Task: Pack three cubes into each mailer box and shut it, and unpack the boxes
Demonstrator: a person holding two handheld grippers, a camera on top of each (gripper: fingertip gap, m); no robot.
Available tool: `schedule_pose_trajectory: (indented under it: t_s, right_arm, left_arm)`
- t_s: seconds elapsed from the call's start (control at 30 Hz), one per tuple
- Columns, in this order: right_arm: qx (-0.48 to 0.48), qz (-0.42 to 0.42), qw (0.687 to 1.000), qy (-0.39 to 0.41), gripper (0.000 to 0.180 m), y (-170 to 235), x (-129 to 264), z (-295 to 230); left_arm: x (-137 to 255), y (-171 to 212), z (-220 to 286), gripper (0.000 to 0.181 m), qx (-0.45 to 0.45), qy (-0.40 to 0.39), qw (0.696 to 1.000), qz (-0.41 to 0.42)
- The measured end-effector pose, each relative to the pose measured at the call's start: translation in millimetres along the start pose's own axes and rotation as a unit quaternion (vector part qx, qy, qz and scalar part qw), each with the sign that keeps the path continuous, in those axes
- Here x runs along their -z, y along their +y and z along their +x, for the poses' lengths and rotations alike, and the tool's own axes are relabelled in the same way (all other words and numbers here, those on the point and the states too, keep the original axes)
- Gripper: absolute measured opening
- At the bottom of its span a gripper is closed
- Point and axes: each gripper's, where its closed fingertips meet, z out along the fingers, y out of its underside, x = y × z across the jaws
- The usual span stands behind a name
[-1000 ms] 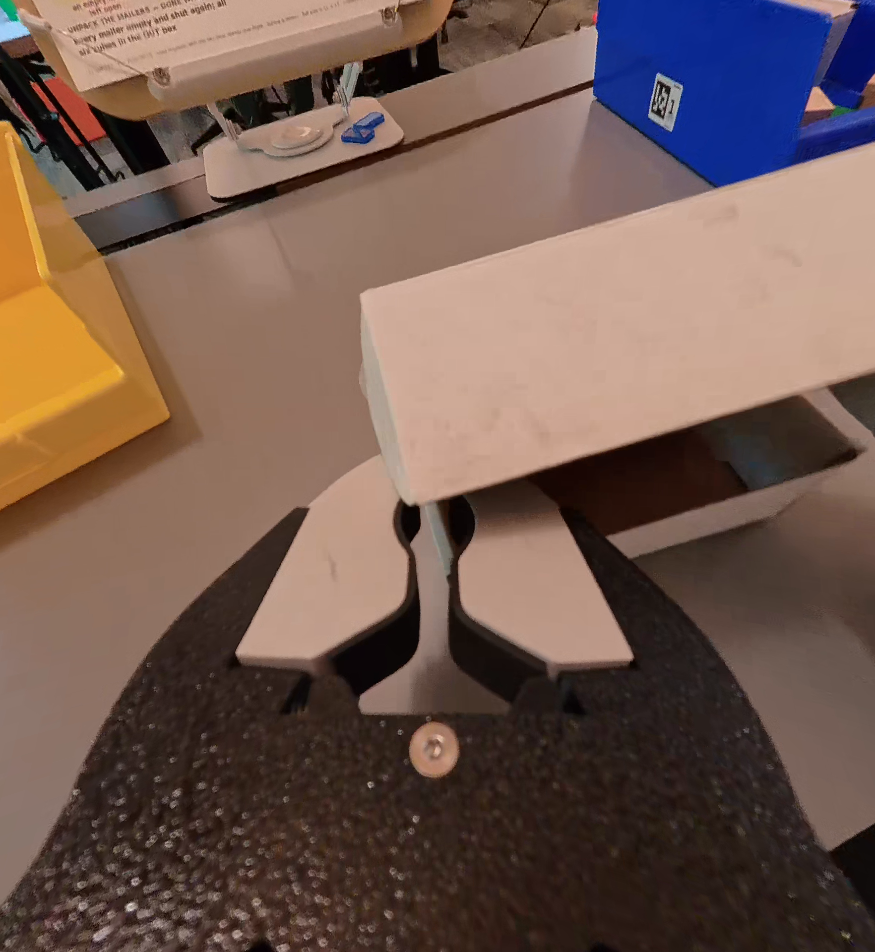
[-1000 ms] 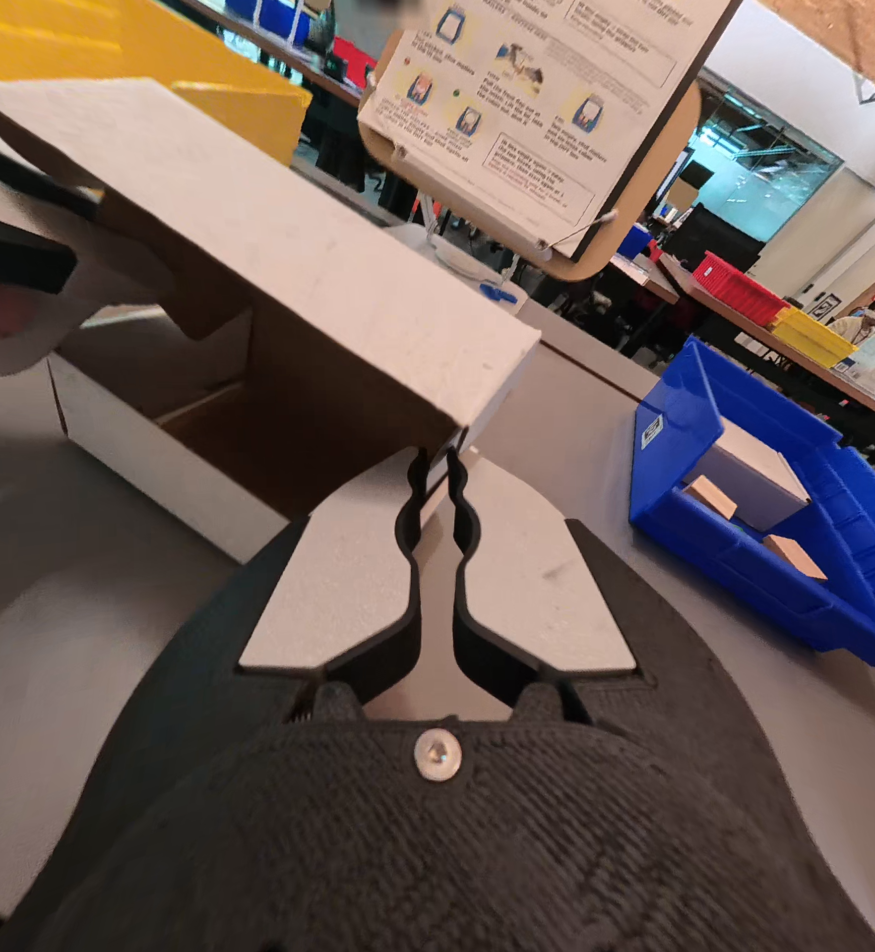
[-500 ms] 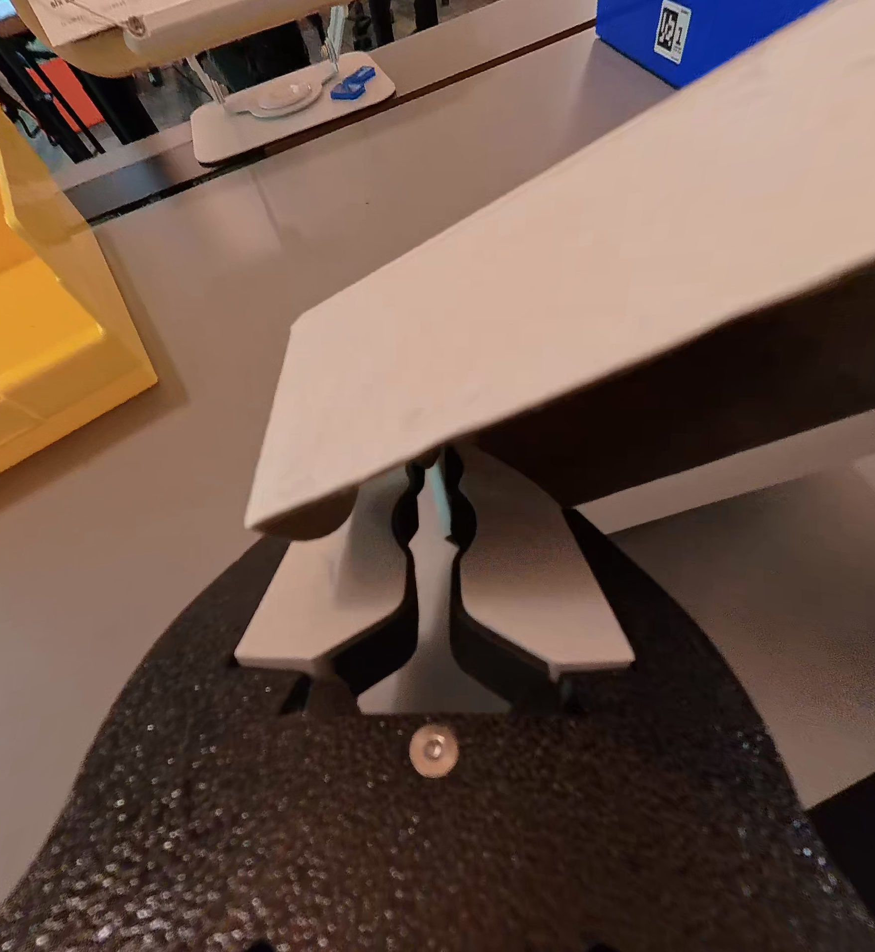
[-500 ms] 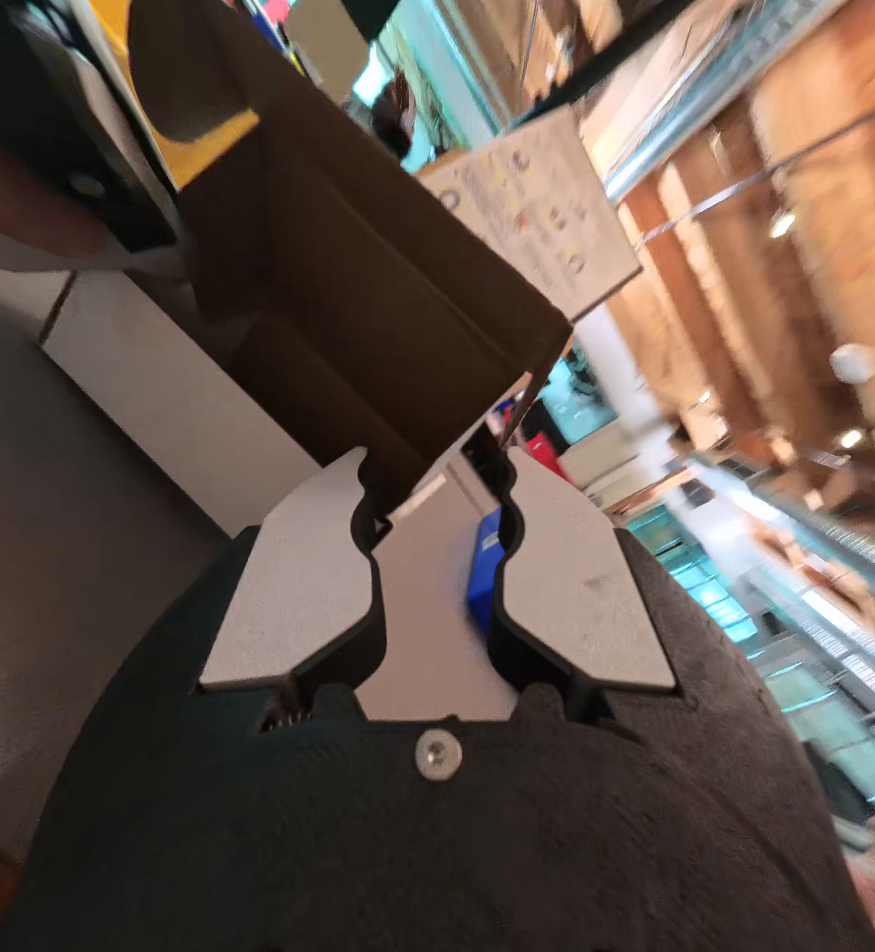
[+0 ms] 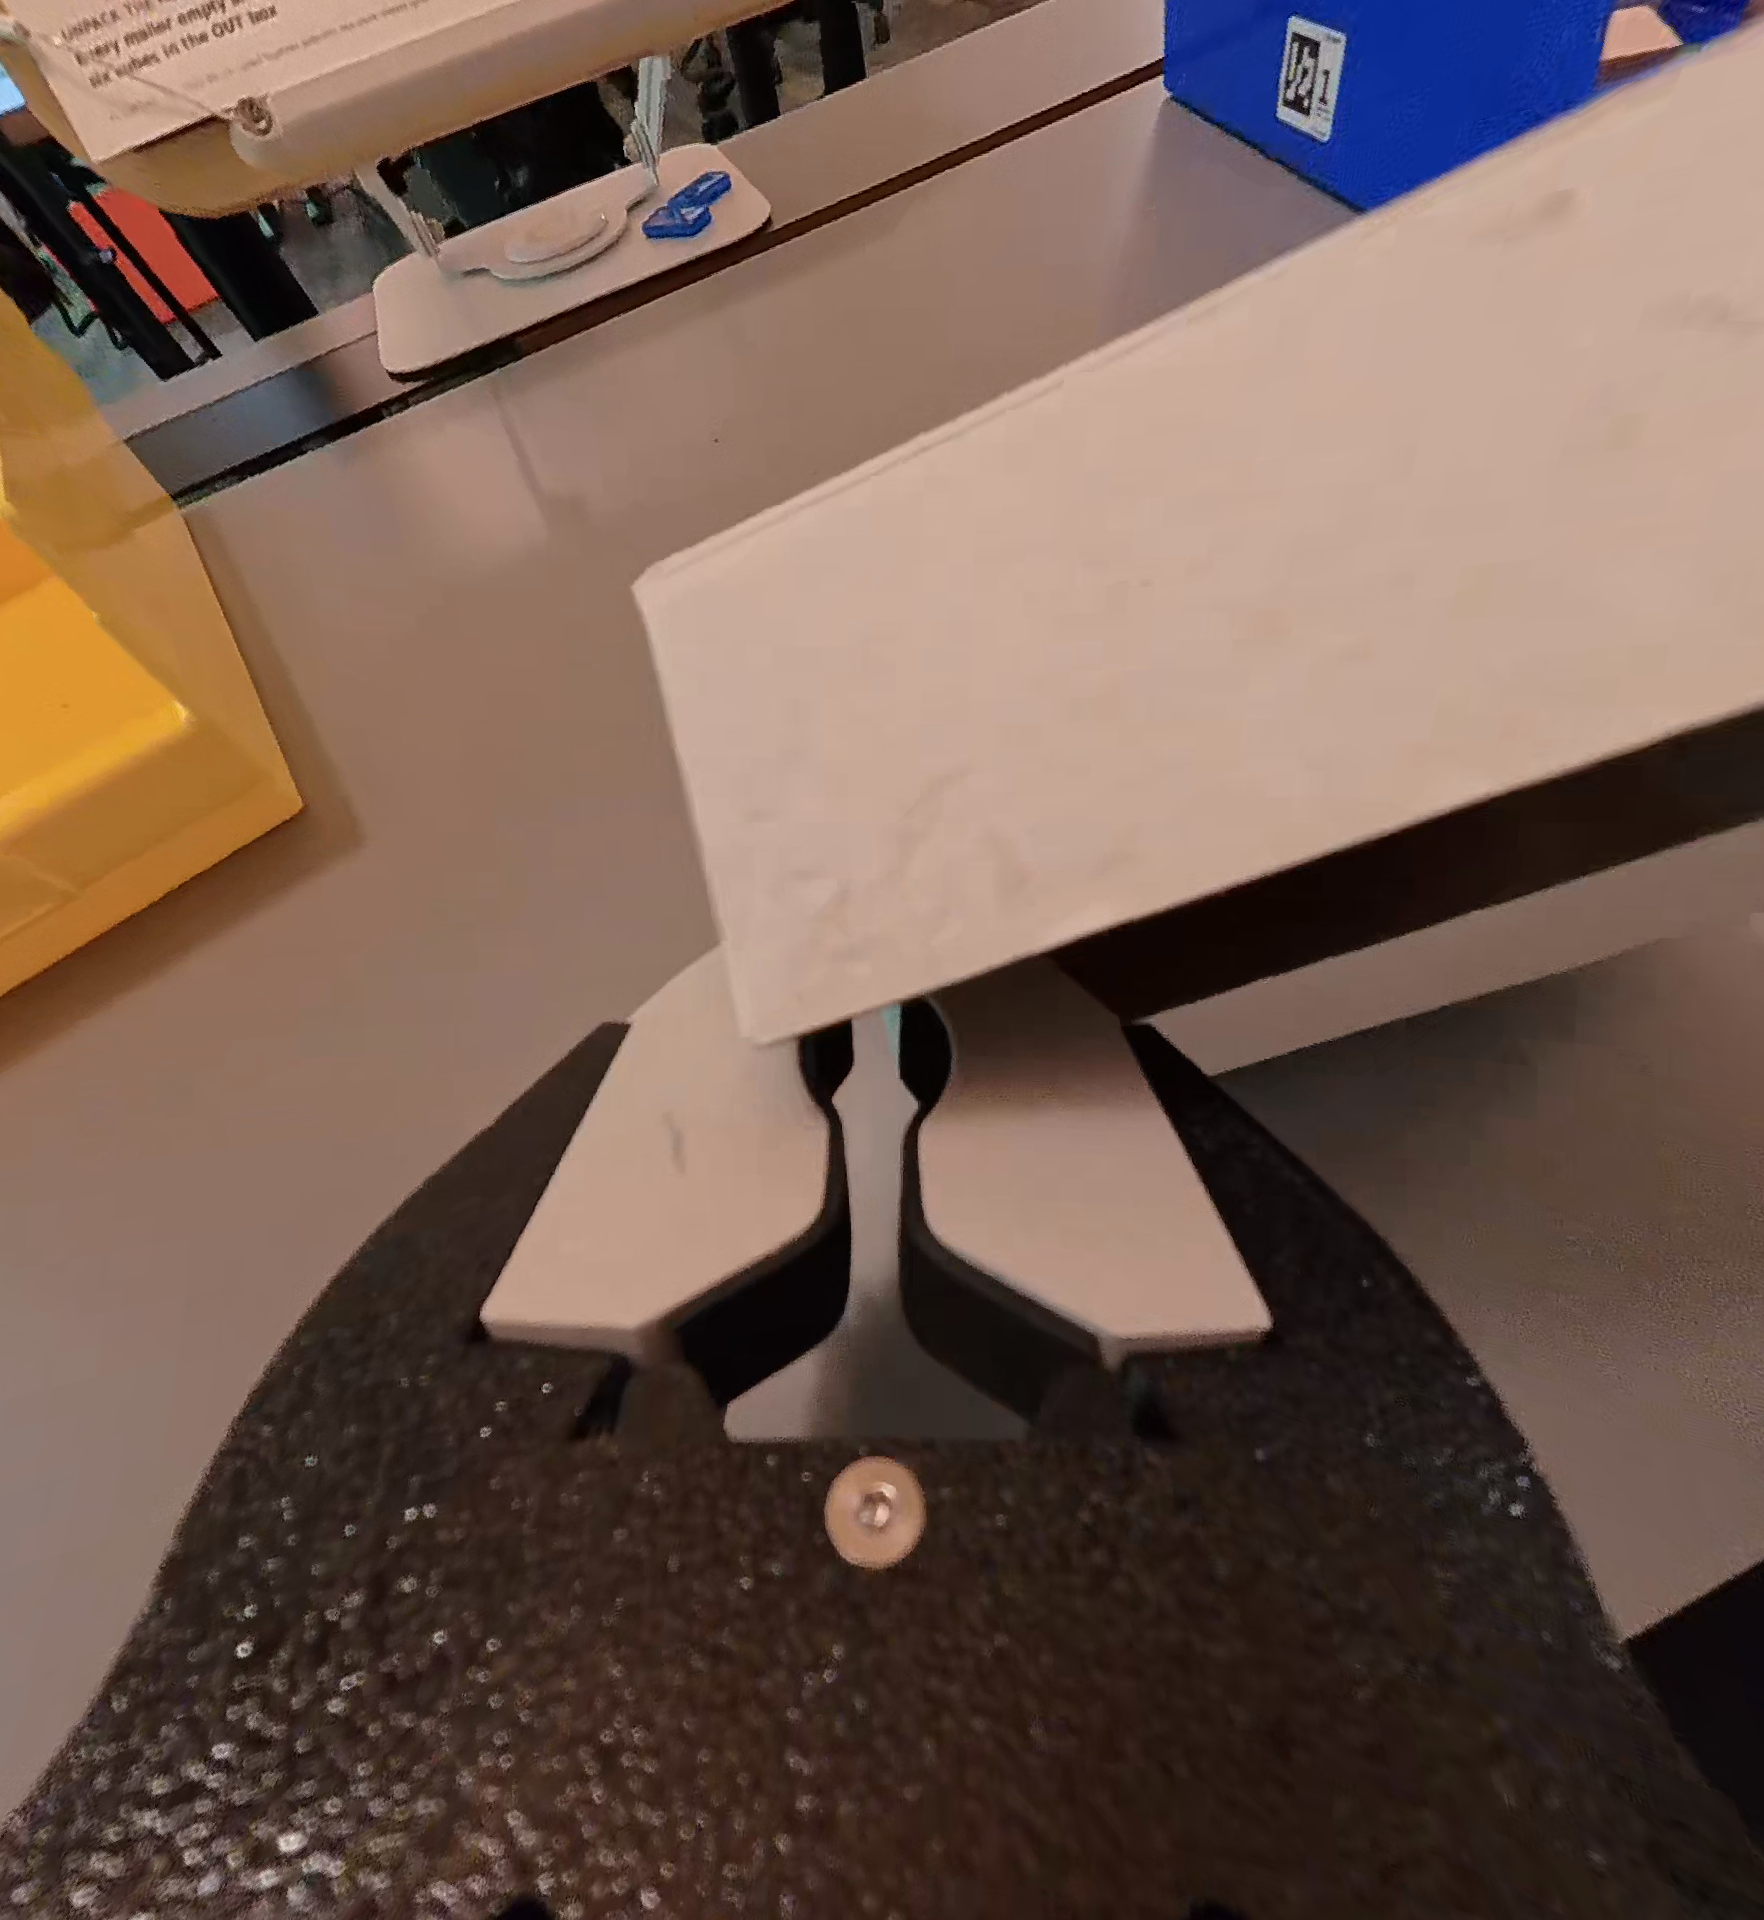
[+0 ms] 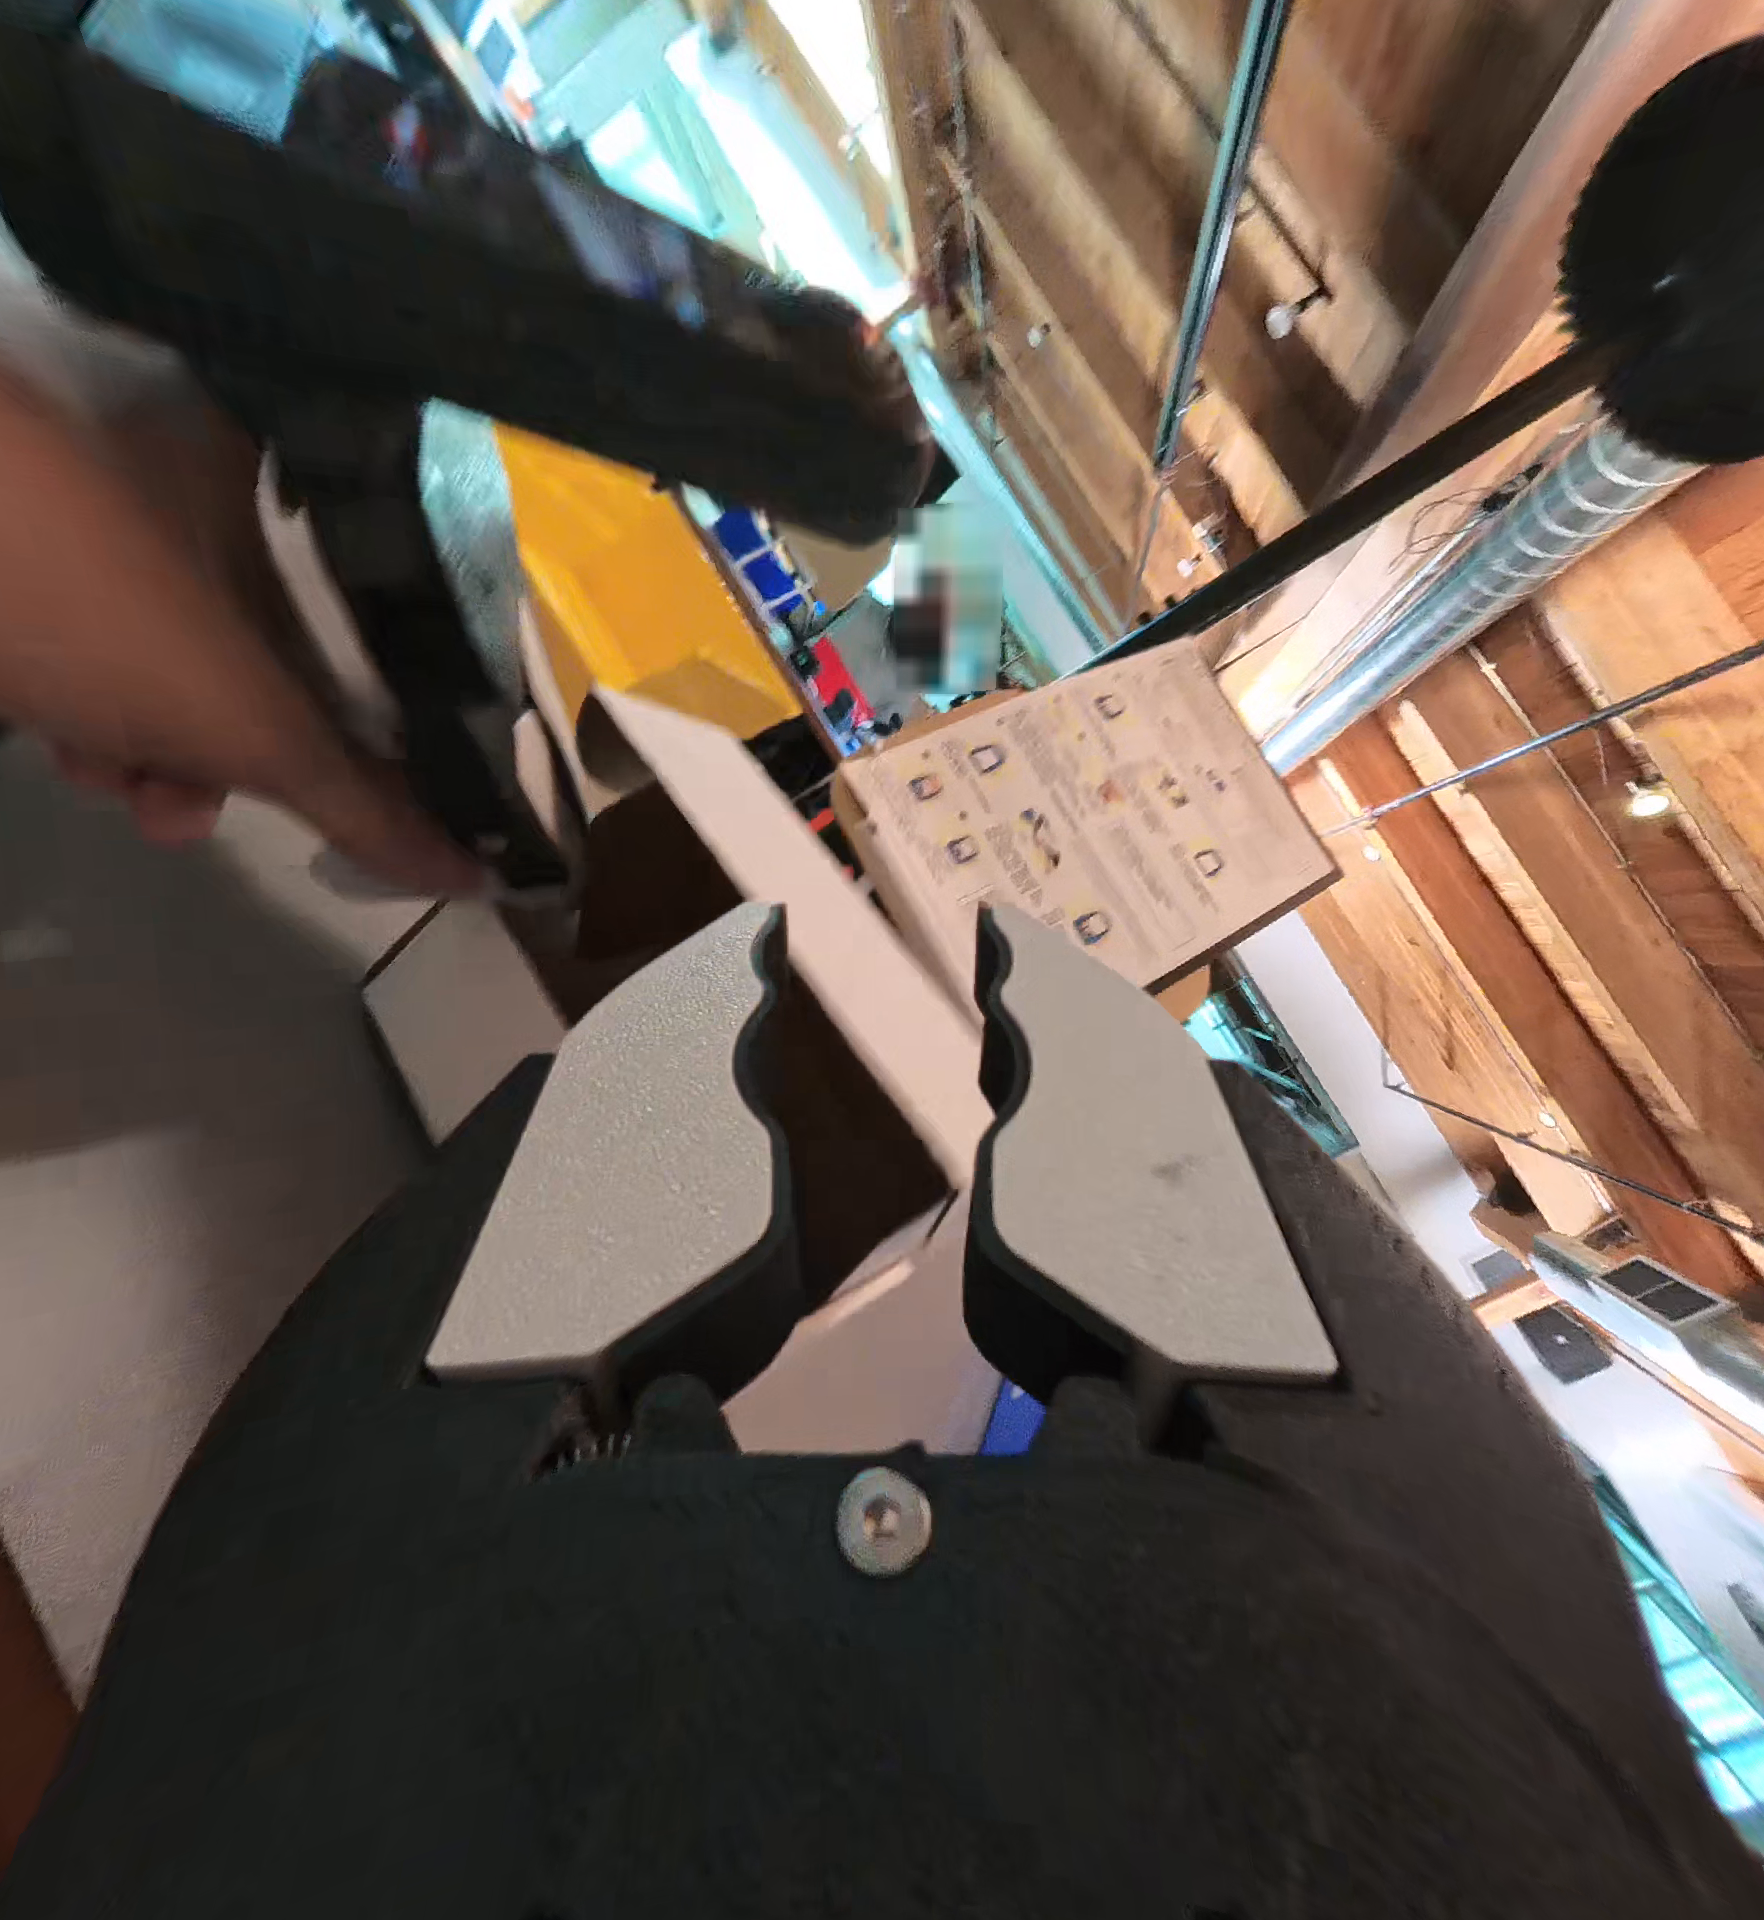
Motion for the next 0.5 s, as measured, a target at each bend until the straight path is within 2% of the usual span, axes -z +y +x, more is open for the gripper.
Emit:
schedule_pose_trajectory:
  t_s: [0.1, 0.2, 0.23, 0.33, 0.37, 0.43, 0.5]
  right_arm:
    - [0.059, -0.036, 0.997, 0.016, 0.045, 0.3, -8.5, 11.9]
    - [0.119, -0.104, 0.985, -0.064, 0.052, 25.4, -17.8, -9.9]
    - [0.130, -0.113, 0.983, -0.063, 0.050, 31.7, -19.0, -11.1]
    - [0.171, -0.153, 0.972, -0.052, 0.023, 50.4, -19.4, -7.0]
    - [0.178, -0.167, 0.967, -0.073, 0.011, 56.9, -18.5, -11.3]
    - [0.165, -0.165, 0.969, -0.086, 0.011, 56.5, -17.4, -13.1]
    - [0.121, -0.158, 0.973, -0.119, 0.009, 51.2, -13.7, -17.9]
  left_arm:
    - [0.8, -2.1, 6.1, 0.002, -0.019, -0.003, 1.000, 0.004]
    - [1.7, -1.7, 8.0, 0.005, -0.039, -0.004, 0.999, 0.004]
    - [2.5, -1.5, 9.7, 0.007, -0.039, 0.006, 0.999, 0.002]
    - [7.2, 1.9, 16.8, 0.020, -0.054, 0.059, 0.996, -0.023]
    - [10.2, 4.1, 19.0, 0.026, -0.067, 0.083, 0.993, -0.040]
    - [20.1, 6.6, 19.1, 0.029, -0.089, 0.127, 0.985, -0.070]
    - [35.6, 14.4, 16.9, 0.040, -0.103, 0.179, 0.972, -0.109]
